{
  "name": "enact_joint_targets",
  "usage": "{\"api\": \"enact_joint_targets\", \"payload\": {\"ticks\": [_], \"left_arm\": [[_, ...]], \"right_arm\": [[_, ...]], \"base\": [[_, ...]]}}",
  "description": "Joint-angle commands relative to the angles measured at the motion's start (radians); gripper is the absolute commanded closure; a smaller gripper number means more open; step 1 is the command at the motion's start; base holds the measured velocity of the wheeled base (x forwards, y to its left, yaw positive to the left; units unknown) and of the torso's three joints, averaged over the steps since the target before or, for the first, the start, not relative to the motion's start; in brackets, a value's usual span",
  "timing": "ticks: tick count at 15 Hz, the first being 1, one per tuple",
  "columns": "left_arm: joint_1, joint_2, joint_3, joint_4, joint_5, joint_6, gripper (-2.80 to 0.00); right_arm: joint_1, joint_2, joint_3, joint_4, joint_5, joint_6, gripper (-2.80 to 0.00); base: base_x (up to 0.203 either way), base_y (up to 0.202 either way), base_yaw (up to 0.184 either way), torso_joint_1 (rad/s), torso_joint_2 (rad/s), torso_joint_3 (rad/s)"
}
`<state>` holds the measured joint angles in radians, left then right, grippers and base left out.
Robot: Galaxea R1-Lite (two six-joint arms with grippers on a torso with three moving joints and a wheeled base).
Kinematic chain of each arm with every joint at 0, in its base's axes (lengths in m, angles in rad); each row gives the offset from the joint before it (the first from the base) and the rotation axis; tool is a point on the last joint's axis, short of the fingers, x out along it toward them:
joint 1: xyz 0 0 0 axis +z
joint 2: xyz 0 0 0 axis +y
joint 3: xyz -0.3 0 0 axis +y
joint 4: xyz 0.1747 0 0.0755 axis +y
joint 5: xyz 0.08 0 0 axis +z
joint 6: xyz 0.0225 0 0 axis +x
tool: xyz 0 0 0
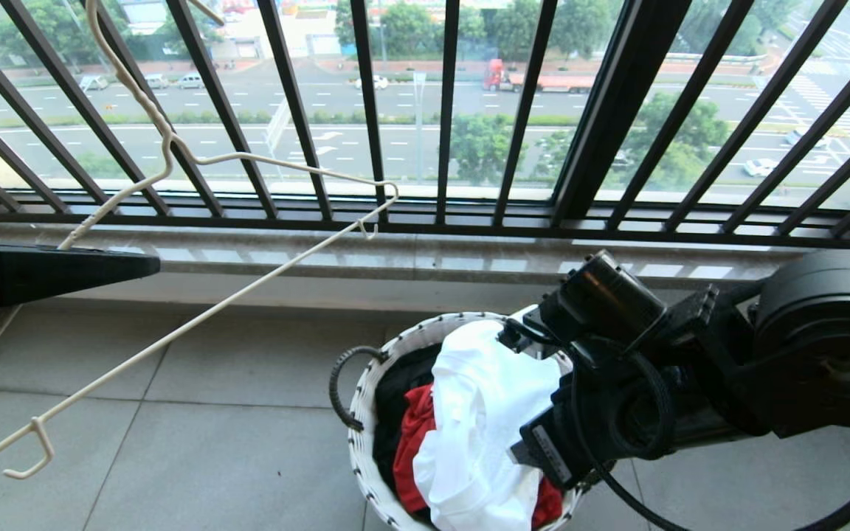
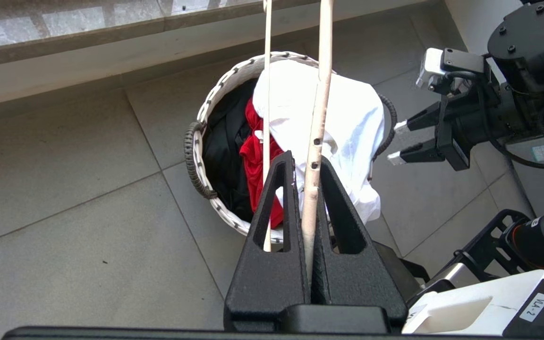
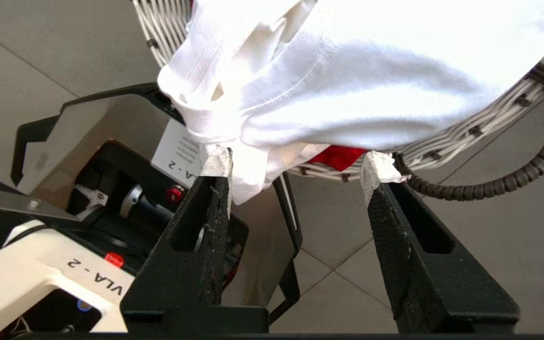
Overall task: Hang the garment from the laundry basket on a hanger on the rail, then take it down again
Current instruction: Pick up clothes from the basket
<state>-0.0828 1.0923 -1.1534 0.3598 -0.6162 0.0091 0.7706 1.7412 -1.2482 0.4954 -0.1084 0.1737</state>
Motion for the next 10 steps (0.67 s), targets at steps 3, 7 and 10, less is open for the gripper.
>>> {"api": "enact_joint_targets", "payload": {"ticks": [3, 7, 10], "left_arm": [[0.0, 0.009, 0.0, 0.002, -0.004, 0.0, 0.0], [0.0, 0.006, 0.0, 0.002, -0.004, 0.0, 0.0], [0.0, 0.004, 0.0, 0.001, -0.004, 0.0, 0.0]], "right_arm": [[-0.052, 0.125, -0.107, -0.025, -0.031, -0.087, 0.0], [-0.067, 0.267, -0.316, -0.034, -0.054, -0.127, 0.0], [-0.056, 0.36, -0.439, 0.023, -0.09, -0.167, 0.0]], "base": [[0.0, 0.0, 0.0, 0.0, 0.0, 0.0], [0.0, 0.0, 0.0, 0.0, 0.0, 0.0], [0.0, 0.0, 0.0, 0.0, 0.0, 0.0]]}}
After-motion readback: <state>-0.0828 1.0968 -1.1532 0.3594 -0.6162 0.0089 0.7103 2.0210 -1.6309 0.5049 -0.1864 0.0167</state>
